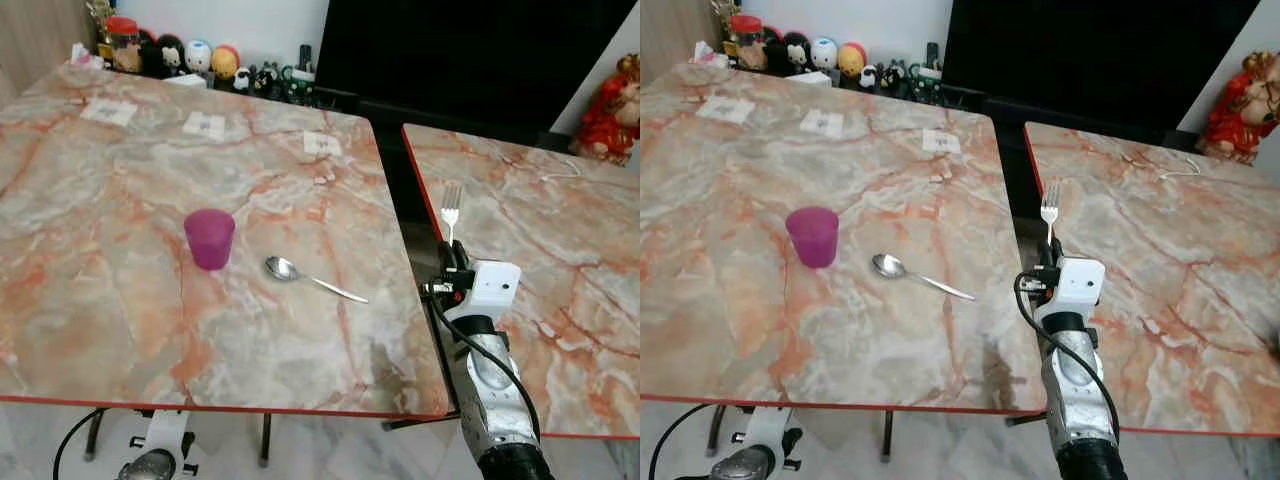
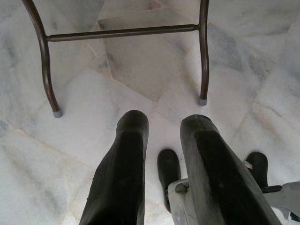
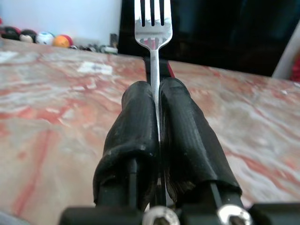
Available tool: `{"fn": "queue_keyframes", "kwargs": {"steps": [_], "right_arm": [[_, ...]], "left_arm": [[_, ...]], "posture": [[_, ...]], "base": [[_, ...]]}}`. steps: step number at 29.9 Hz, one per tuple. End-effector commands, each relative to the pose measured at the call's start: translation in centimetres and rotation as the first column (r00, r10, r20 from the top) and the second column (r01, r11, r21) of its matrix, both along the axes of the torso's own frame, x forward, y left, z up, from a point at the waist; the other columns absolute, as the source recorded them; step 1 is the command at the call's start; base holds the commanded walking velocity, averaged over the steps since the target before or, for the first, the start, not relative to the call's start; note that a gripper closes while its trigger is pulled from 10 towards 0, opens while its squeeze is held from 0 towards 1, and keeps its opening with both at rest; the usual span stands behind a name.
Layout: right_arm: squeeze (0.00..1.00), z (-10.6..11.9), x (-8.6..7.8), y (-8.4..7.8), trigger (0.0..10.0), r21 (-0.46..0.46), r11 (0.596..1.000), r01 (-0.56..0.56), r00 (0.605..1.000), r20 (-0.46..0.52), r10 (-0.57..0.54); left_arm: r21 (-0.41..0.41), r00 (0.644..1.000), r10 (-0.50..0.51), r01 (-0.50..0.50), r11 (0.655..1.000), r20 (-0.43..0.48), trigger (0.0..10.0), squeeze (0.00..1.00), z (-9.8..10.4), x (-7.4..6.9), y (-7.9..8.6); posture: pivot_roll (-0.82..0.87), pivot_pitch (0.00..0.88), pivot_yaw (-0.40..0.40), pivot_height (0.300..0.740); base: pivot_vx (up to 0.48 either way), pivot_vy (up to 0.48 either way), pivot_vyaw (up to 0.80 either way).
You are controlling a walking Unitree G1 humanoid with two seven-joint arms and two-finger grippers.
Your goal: Setting the table
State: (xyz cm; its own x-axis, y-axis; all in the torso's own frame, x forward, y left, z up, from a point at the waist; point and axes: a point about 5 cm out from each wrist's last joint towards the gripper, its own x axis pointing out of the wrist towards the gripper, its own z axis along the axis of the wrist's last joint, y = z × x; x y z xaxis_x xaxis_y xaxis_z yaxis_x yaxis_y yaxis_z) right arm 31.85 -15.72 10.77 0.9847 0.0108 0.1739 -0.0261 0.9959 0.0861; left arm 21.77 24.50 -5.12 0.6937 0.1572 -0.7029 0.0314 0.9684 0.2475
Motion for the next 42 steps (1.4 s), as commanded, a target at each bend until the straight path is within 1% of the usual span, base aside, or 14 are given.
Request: {"fn": "queue_keyframes", "kwargs": {"steps": [1,4,10,16,26,42], "right_arm": [[0.0,0.3,0.3,-1.3,10.0,0.0,0.999,0.033,0.999,0.007,-0.033],[0.0,0.3,0.3,-1.3,10.0,0.001,0.999,0.032,0.999,0.007,-0.032],[0.0,-0.4,0.2,-1.0,10.0,0.003,1.0,0.02,1.0,-0.012,-0.02],[0.0,-0.2,0.4,-0.6,10.0,0.01,1.0,0.014,1.0,-0.004,-0.014],[0.0,-0.9,-0.1,-0.9,10.0,0.012,1.0,0.028,1.0,-0.014,-0.027],[0.0,-1.2,-0.5,-0.9,10.0,0.023,0.999,0.048,0.999,-0.015,-0.048]], "left_arm": [[-0.008,1.0,-0.013,0.013,1.0,-0.026,10.0,0.0,-0.4,-0.2,-0.6],[-0.006,1.0,-0.017,0.017,1.0,-0.025,10.0,0.0,-0.3,-0.2,-0.6],[0.0,1.0,0.0,0.0,1.0,-0.02,10.0,0.0,-0.2,-0.1,-0.3],[0.004,1.0,-0.001,0.001,1.0,-0.02,10.0,0.0,-0.2,-0.1,-0.1],[0.011,1.0,-0.001,0.001,1.0,-0.025,10.0,0.0,-0.2,-0.4,0.3],[0.019,0.999,-0.016,0.017,1.0,-0.035,10.0,0.0,-0.2,-0.7,0.6]], "posture": [[0.4,0.0,-0.29,0.74],[0.4,0.0,-0.29,0.74],[0.43,0.0,-0.309,0.74],[0.43,0.0,-0.299,0.74],[0.42,0.0,-0.283,0.74],[0.4,0.0,-0.254,0.74]], "base": [[0.0,0.0,0.0],[0.0,0.0,0.0],[0.0,0.0,0.0],[0.0,0.0,0.0],[0.0,0.0,0.0],[0.0,0.0,0.0]]}}
